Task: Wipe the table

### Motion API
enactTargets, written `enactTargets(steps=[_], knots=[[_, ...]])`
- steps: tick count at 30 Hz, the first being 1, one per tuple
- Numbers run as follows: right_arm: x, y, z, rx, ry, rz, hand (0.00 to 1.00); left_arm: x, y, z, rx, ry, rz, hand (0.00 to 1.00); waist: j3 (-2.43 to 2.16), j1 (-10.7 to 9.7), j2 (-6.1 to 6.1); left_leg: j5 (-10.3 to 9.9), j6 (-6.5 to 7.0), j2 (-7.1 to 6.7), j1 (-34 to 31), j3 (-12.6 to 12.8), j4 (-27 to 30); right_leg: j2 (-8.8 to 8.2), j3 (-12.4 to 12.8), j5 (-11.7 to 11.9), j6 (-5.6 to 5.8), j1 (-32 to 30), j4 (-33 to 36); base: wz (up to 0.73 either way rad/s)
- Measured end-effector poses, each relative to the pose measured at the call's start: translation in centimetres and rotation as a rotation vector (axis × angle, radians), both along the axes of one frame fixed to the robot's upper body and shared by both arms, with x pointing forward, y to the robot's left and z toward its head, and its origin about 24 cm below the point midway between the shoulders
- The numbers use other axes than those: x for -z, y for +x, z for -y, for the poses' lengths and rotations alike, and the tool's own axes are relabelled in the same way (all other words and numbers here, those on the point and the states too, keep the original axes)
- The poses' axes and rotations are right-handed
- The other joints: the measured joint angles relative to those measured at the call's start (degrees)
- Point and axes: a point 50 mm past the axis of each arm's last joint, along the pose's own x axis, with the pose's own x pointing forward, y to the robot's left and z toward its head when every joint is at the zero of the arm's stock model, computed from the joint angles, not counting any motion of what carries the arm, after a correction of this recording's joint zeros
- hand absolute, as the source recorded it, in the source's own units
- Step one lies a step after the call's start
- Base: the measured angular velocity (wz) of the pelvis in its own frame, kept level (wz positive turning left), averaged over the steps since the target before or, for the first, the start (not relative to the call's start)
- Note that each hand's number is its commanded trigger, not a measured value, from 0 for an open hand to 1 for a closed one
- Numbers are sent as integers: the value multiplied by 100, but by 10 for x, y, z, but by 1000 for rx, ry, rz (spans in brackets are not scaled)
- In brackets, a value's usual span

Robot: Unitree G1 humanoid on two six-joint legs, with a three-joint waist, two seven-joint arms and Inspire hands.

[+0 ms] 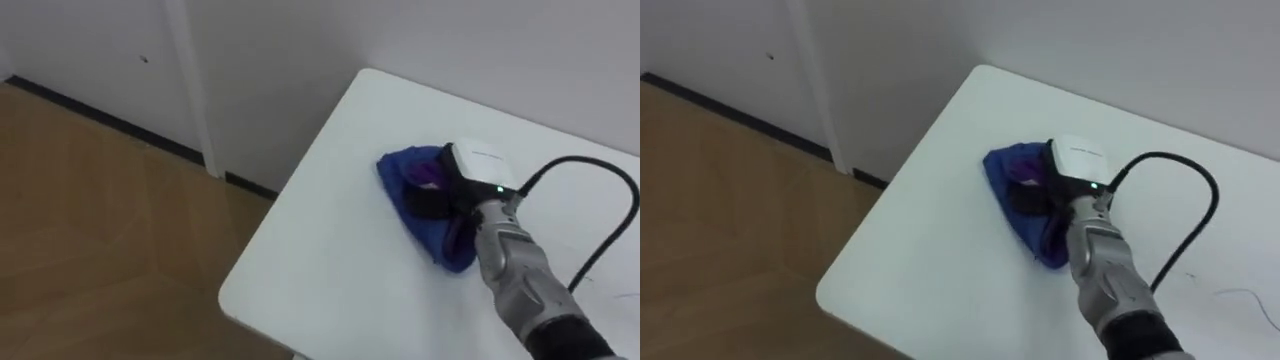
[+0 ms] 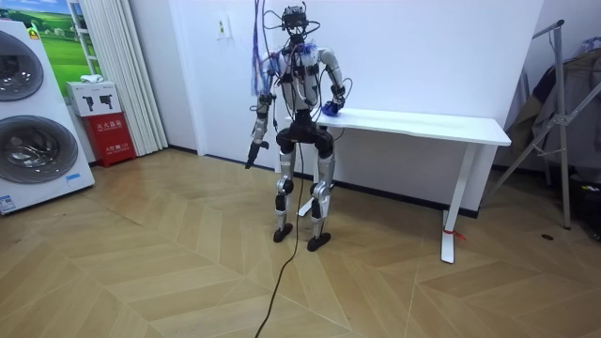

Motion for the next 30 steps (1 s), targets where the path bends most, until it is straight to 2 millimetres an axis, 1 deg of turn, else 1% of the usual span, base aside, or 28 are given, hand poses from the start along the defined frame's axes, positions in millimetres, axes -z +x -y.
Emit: enactTargets(steps=[1,2,3,4,5,7,8,9,10,11,12,14,15,16,17,18,19,20,21,22,23,24,25,26,27,28,29,30], knots=[[7,-12,11,52,31,9,100,0,1,0,1,-1,9,0,-14,-29,17,4,7,-22,13,92,7,-33,8,-15,24,27,-1,28],[13,-26,22,108,58,18,100,-1,-1,-2,-9,4,18,0,-24,-99,26,5,8,-35,48,163,17,-52,10,-16,26,75,1,12],[16,-33,28,135,72,21,100,-2,-3,-4,-20,9,22,0,-31,-150,27,5,8,-39,63,199,16,-60,14,-17,29,98,4,11],[21,-47,38,191,98,25,100,-4,-8,-8,-45,24,23,0,-34,-271,24,4,8,-46,98,273,16,-76,12,-19,32,153,-1,7],[24,-54,44,222,105,28,100,-5,-11,-11,-60,30,21,0,-51,-333,16,4,8,-56,102,278,17,-91,9,-24,40,158,3,3],[32,-82,69,377,136,28,100,-7,-21,-16,-107,50,12,0,-133,-502,-18,5,12,-117,120,350,19,-153,2,-66,110,171,5,-9],[35,-88,75,416,145,27,100,-8,-21,-18,-110,55,14,0,-143,-542,-22,5,12,-119,134,394,22,-158,14,-67,111,179,7,-12],[39,-101,87,495,165,24,100,-10,-24,-21,-110,68,10,0,-148,-618,-29,2,17,-119,178,448,23,-168,20,-65,115,225,8,-6],[43,-114,99,569,170,14,100,-11,-22,-23,-103,80,12,0,-158,-656,-24,-18,54,-121,206,463,29,-173,12,-69,122,287,13,0],[43,-119,104,591,164,9,100,-11,-21,-24,-101,83,14,0,-171,-679,-9,-49,107,-120,212,456,50,-170,1,-78,137,308,14,6],[44,-127,113,624,146,-3,100,-11,-18,-24,-89,87,16,0,-181,-747,2,-105,186,-106,226,440,69,-175,-5,-109,188,360,10,4],[46,-131,116,652,142,-9,100,-9,-15,-19,-75,74,26,0,-204,-763,42,-129,204,-108,249,443,105,-194,12,-106,202,386,28,-9],[46,-130,115,655,145,-9,100,-8,-14,-17,-69,70,25,0,-204,-747,48,-132,206,-107,245,444,124,-195,16,-100,213,386,31,-14],[46,-124,113,664,158,-6,100,-7,-9,-14,-49,66,26,0,-205,-745,62,-132,206,-99,257,464,127,-193,38,-94,211,377,56,-16],[45,-115,109,662,155,-9,100,-5,-9,-9,-28,60,14,0,-192,-679,91,-127,198,-85,291,544,123,-182,113,-89,202,337,127,-28],[44,-110,107,659,153,-11,100,-4,-9,-6,-19,55,7,0,-193,-605,114,-127,195,-75,307,604,117,-163,176,-76,181,318,129,-45],[43,-99,100,659,159,-21,100,-2,-8,-2,-3,45,-6,0,-188,-500,130,-119,182,-17,303,721,116,-123,286,-46,144,248,150,-47],[43,-92,95,650,161,-29,100,-1,-7,0,0,39,-10,0,-179,-430,135,-108,166,-13,300,777,108,-106,336,-31,120,205,177,-62],[40,-72,81,606,174,-49,100,1,-6,6,-3,26,-17,0,-166,-318,122,-76,124,33,288,890,55,-79,377,1,68,81,240,-76],[35,-49,63,513,161,-71,100,4,-2,11,10,13,-25,0,-151,-139,134,-61,116,70,246,945,52,-35,404,41,7,-83,318,-78],[29,-35,50,446,153,-76,100,4,-1,12,18,8,-26,0,-129,-81,112,-60,102,92,218,974,51,-10,396,56,-18,-146,327,-73],[12,-9,22,290,132,-54,100,6,1,15,30,-3,-31,0,-82,22,94,-48,72,125,159,974,46,40,386,94,-80,-260,329,-47],[-6,16,-11,139,117,-15,100,7,3,17,31,-13,-39,0,-1,83,68,-24,38,172,108,981,49,90,386,114,-123,-308,293,-29],[-14,25,-25,76,113,0,100,7,6,18,36,-15,-38,0,11,141,37,0,24,187,61,982,44,106,372,117,-143,-356,283,0],[-27,39,-45,-15,102,20,100,7,14,19,46,-20,-21,0,23,268,-23,34,-9,203,-27,948,31,115,329,103,-175,-465,293,29],[-37,48,-54,-61,108,35,100,7,19,19,53,-32,-6,0,38,446,-45,43,-16,204,-59,849,52,135,281,97,-181,-465,237,39],[-39,50,-56,-68,114,37,100,7,19,19,54,-35,-7,0,37,516,-45,59,-17,199,-61,804,59,132,212,96,-178,-425,190,56],[-40,54,-59,-75,121,33,100,6,16,18,51,-35,-16,0,37,543,-43,61,-17,184,-71,730,60,96,77,65,-143,-382,203,61]])
